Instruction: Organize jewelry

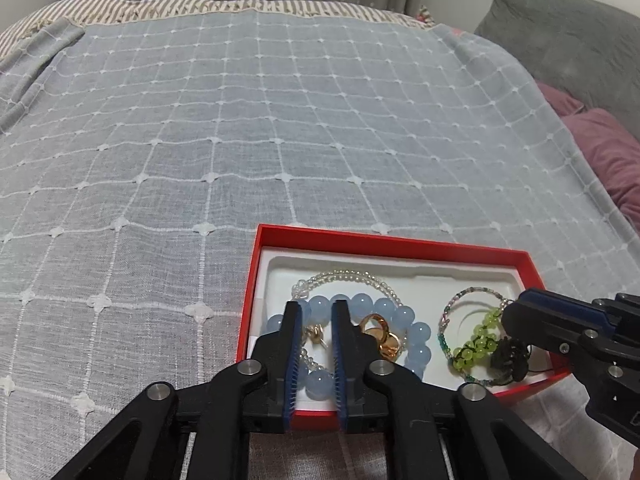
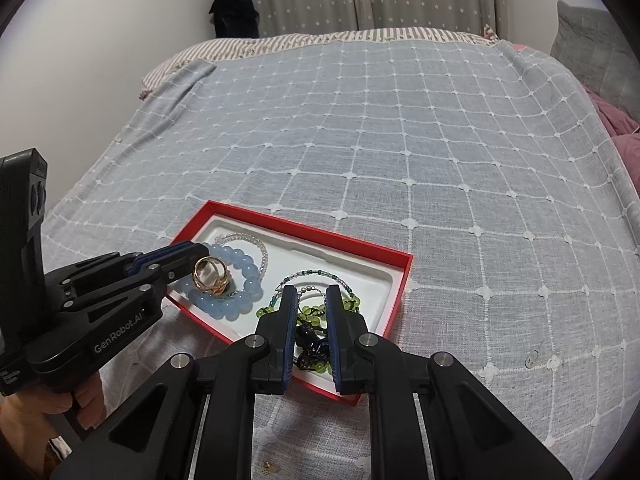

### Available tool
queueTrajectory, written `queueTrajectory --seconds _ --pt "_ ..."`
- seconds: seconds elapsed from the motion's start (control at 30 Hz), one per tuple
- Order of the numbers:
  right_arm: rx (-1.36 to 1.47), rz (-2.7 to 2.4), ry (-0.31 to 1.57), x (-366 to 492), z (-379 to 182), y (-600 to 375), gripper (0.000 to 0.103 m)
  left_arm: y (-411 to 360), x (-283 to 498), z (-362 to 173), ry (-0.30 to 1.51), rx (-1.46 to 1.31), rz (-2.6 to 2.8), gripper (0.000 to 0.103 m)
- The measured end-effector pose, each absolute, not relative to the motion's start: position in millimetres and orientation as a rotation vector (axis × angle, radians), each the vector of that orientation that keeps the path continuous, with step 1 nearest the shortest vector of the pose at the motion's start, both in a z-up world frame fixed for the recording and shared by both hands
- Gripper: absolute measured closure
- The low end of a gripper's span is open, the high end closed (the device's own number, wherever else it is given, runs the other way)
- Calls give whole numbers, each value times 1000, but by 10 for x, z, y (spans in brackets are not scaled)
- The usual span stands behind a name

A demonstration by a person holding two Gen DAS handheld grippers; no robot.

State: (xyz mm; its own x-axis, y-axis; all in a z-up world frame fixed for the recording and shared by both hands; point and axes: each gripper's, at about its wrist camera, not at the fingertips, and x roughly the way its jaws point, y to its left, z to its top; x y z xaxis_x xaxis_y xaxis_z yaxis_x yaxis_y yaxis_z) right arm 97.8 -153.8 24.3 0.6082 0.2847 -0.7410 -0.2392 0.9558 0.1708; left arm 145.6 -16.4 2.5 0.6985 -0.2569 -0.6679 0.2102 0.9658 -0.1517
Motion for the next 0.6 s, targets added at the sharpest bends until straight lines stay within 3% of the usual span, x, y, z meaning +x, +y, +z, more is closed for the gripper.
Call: queueTrajectory --seconds 0.13,0.27,0.6 --pt "57 300 874 975 258 -1550 86 -167 1413 67 745 -39 -251 78" --pt "64 305 868 925 308 -1577 68 -141 1381 108 746 -41 -248 70" --pt "76 296 864 671 445 -1704 52 -88 1156 223 743 -41 -242 47"
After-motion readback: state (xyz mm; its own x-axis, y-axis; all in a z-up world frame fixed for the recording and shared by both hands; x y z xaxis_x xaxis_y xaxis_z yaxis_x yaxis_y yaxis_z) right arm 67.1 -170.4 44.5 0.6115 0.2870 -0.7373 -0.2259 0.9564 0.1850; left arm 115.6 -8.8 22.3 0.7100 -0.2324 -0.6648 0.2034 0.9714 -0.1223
